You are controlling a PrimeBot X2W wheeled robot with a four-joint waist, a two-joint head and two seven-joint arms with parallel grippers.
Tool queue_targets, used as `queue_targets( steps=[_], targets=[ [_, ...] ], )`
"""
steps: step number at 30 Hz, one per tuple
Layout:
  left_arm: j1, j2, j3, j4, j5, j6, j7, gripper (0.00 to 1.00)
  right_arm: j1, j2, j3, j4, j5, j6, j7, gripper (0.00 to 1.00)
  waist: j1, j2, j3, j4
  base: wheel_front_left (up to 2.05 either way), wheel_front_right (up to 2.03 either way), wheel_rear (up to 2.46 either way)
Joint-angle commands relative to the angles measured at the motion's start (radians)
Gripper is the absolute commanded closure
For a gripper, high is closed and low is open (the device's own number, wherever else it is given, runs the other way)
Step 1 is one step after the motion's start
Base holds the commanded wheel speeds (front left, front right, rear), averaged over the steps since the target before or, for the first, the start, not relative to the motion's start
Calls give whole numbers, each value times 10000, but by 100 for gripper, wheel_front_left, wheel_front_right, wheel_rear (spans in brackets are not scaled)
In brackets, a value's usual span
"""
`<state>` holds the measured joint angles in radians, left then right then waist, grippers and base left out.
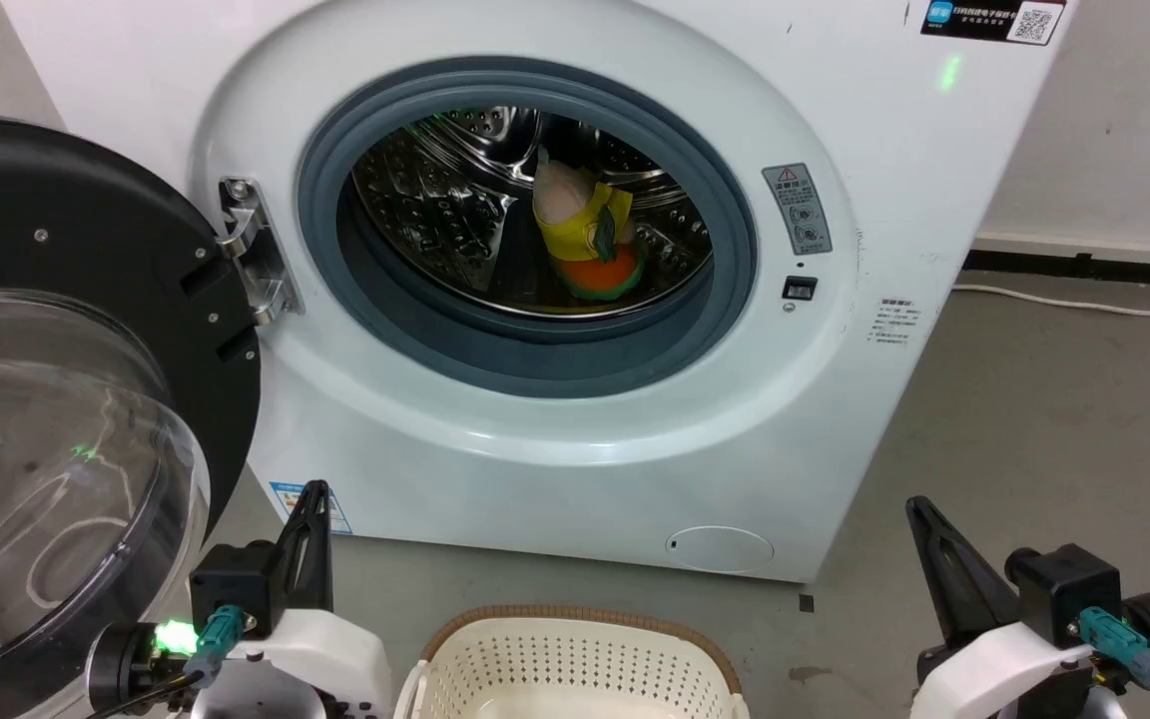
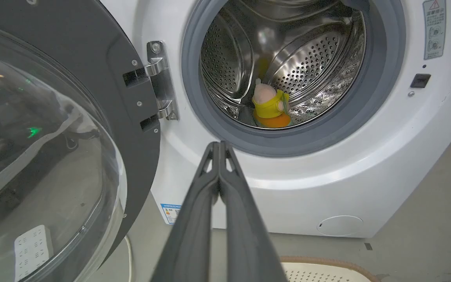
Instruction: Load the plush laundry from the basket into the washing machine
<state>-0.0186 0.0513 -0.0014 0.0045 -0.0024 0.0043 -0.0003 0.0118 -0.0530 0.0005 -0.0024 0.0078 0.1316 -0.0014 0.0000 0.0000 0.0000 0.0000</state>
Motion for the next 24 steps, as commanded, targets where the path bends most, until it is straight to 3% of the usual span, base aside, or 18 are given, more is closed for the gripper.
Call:
queue_targets(
  steps=[1, 24],
  targets=[
    [186, -11, 14, -45, 24, -43, 3, 100, -118, 28, -5, 24, -78, -9, 14, 100, 0, 0, 0, 0, 0, 0, 0],
    [186, -11, 14, -45, 24, -43, 3, 100, -118, 28, -5, 24, -78, -9, 14, 100, 0, 0, 0, 0, 0, 0, 0]
  ],
)
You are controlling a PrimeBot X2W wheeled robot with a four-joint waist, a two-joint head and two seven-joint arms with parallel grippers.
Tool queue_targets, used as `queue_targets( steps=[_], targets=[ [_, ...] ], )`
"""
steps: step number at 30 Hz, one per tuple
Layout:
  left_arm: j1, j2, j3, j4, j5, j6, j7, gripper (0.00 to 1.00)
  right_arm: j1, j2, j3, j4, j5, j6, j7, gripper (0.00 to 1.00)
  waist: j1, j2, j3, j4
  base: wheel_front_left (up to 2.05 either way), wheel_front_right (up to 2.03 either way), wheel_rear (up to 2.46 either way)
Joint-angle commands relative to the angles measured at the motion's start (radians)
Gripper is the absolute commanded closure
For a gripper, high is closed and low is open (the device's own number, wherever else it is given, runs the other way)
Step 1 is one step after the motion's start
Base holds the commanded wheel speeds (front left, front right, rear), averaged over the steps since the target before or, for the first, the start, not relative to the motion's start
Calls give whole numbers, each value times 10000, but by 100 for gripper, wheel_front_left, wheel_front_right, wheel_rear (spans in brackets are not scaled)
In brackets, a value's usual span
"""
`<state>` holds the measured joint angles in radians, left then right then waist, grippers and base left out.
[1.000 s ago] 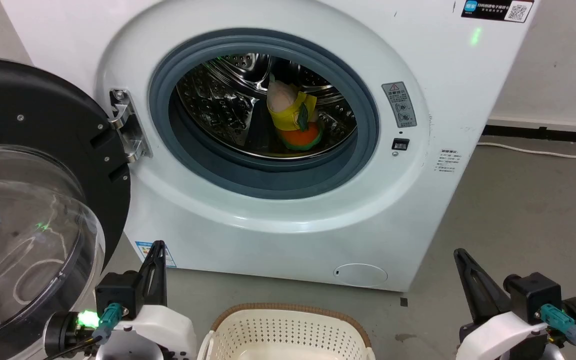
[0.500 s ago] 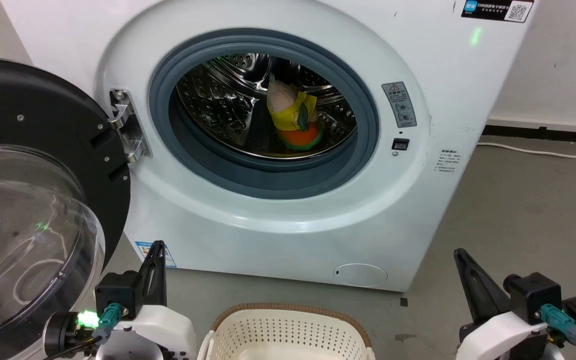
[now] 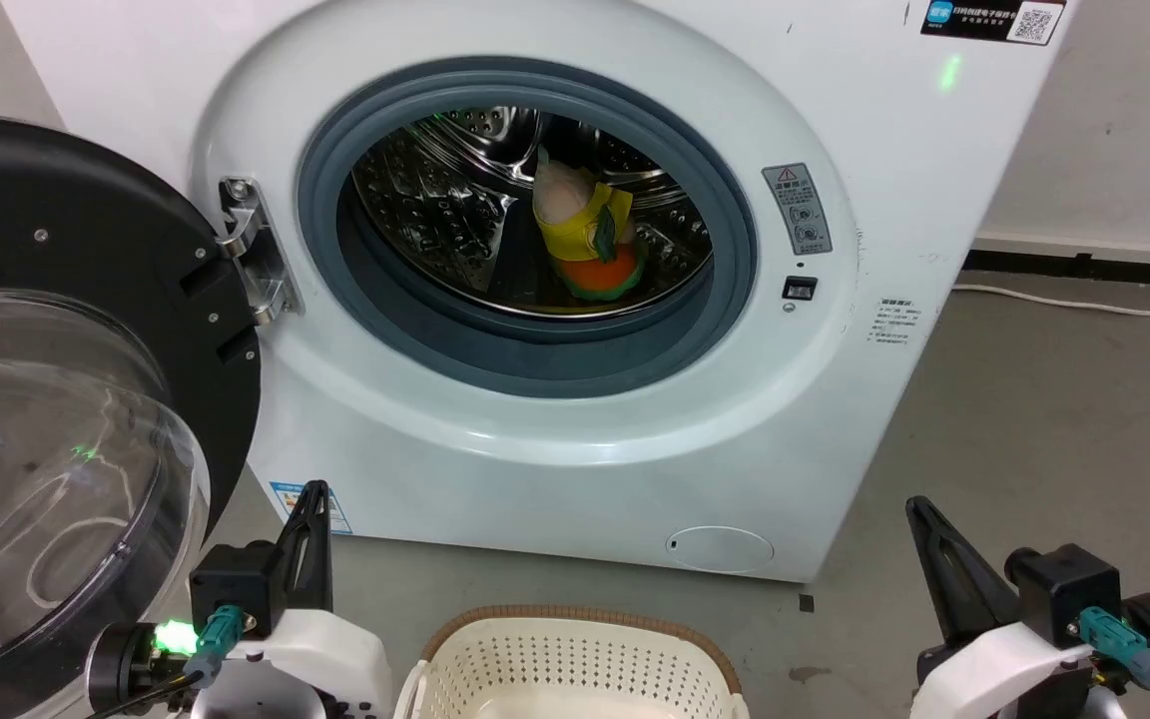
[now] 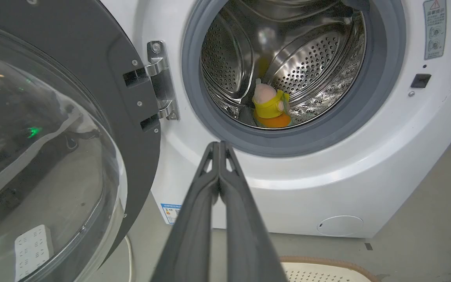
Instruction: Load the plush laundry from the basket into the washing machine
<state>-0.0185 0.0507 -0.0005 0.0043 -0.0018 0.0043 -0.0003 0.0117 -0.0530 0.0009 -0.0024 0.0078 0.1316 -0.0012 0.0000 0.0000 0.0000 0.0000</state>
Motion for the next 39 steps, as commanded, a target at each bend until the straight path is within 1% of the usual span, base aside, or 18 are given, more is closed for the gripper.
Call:
queue_targets(
  steps=[1, 39],
  targets=[
    [185, -5, 5, -43, 18, -43, 3, 100, -117, 28, -9, 24, -78, -9, 12, 100, 0, 0, 0, 0, 0, 0, 0],
    [185, -5, 5, -43, 18, -43, 3, 100, -117, 28, -9, 24, -78, -9, 12, 100, 0, 0, 0, 0, 0, 0, 0]
  ],
)
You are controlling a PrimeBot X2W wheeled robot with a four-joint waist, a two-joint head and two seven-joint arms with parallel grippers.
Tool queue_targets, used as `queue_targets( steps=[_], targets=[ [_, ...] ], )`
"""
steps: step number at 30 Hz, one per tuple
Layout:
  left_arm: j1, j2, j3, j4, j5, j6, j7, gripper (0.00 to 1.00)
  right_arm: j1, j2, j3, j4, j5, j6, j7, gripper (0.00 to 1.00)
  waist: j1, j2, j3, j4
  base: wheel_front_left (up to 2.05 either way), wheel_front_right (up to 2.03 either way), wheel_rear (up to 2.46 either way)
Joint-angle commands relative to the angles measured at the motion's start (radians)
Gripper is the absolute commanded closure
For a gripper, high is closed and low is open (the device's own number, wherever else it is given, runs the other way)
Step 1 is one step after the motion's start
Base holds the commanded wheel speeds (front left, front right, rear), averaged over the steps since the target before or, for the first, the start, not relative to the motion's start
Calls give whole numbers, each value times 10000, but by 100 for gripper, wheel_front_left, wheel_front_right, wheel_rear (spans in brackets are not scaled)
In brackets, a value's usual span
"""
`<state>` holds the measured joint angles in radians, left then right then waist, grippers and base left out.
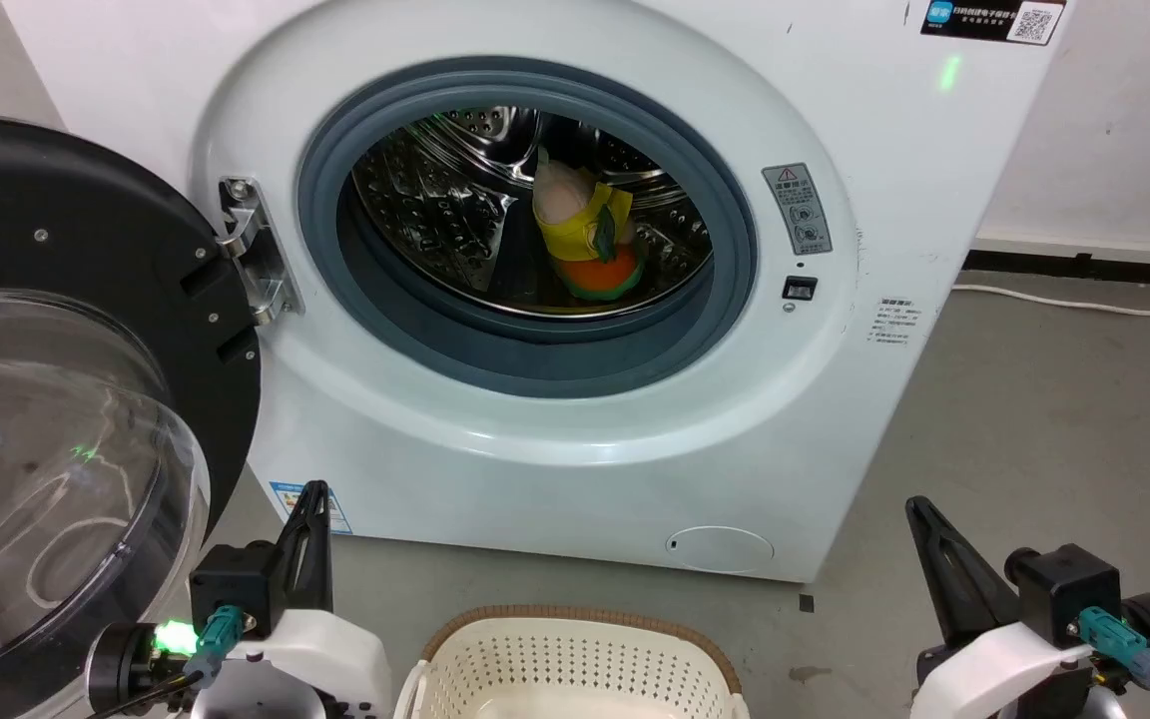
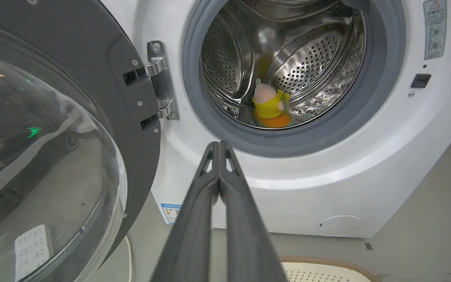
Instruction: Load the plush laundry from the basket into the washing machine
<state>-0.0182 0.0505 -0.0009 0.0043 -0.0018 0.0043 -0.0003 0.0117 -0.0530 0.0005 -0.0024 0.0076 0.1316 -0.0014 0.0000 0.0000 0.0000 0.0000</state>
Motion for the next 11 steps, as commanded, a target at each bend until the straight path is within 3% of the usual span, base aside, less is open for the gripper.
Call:
queue_targets(
  steps=[1, 11],
  targets=[
    [182, -3, 9, -43, 18, -43, 3, 100, -117, 28, -5, 24, -76, -9, 14, 100, 0, 0, 0, 0, 0, 0, 0],
    [182, -3, 9, -43, 18, -43, 3, 100, -117, 28, -5, 24, -76, -9, 14, 100, 0, 0, 0, 0, 0, 0, 0]
  ],
)
